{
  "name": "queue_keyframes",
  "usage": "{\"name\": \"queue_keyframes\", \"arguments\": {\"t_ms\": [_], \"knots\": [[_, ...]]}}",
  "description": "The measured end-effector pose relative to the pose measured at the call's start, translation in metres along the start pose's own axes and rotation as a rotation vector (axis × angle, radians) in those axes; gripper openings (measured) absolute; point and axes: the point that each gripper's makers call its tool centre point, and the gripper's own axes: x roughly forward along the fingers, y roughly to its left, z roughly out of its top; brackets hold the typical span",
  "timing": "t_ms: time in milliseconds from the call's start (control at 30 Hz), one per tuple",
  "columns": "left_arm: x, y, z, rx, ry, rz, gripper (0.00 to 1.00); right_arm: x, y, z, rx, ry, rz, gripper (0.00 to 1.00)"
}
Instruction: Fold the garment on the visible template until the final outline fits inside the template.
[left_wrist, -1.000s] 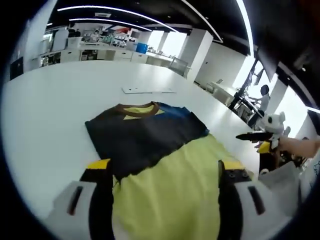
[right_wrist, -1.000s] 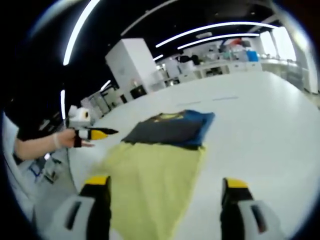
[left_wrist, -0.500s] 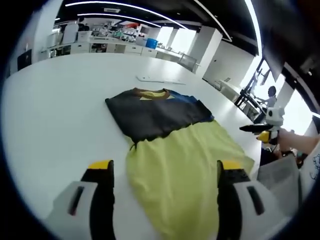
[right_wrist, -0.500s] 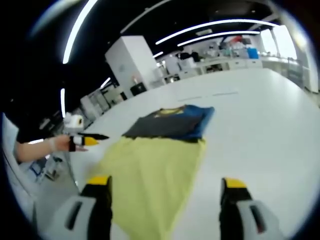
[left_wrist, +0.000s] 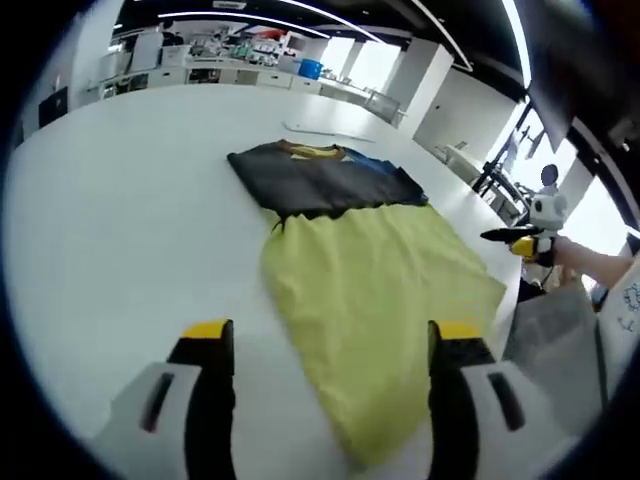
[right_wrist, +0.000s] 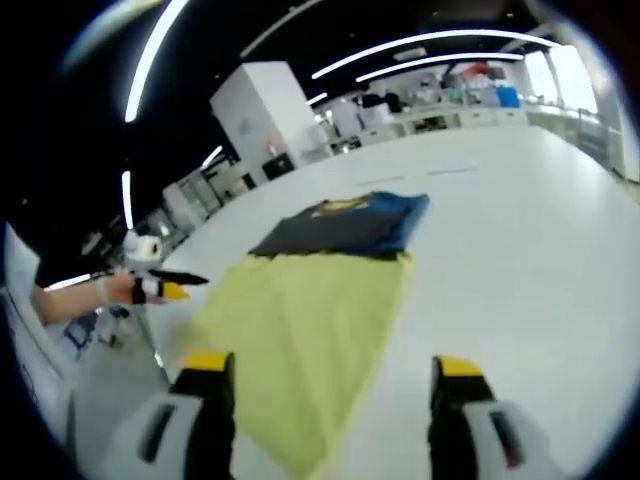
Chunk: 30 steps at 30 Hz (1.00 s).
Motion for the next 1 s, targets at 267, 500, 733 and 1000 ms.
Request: {"name": "queue_keyframes", "arguments": {"t_ms": [267, 500, 733, 1000], "knots": [[-0.015, -0.004, -0.026, -0.06, 0.018, 0.009, 0.68, -0.008, 0.003, -0.033, 0.001, 0.092, 0.02, 0.52], [-0.022, -0.006, -0.038, -0.083, 0.024, 0.012, 0.64, -0.013, 0.002, -0.05, 0.033, 0.126, 0.032, 0.41], [-0.031, -0.015, -0.051, -0.086, 0.039, 0.016, 0.55, -0.017, 0.006, -0.058, 0.059, 0.157, 0.052, 0.29], [-0.035, -0.039, -0.064, -0.152, 0.055, 0.011, 0.32, -0.018, 0.007, -0.07, 0.096, 0.185, 0.064, 0.1]]}}
